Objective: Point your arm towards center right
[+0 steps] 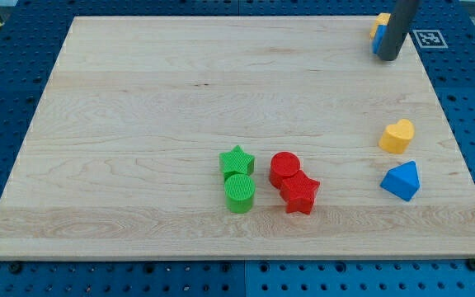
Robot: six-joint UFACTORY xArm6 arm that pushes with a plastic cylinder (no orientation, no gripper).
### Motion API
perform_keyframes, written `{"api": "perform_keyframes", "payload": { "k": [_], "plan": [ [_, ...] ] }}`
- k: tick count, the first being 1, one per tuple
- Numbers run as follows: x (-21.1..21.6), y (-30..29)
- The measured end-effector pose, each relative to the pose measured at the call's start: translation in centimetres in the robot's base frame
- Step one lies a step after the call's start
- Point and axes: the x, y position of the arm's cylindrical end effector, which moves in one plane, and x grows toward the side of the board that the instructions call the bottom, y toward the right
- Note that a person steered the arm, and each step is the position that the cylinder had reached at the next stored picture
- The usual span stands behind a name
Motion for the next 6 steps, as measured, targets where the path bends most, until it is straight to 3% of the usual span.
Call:
{"api": "perform_keyframes", "payload": {
  "k": [4, 6],
  "plan": [
    [10.1, -3.1],
    [12.0, -6.6]
  ]
}}
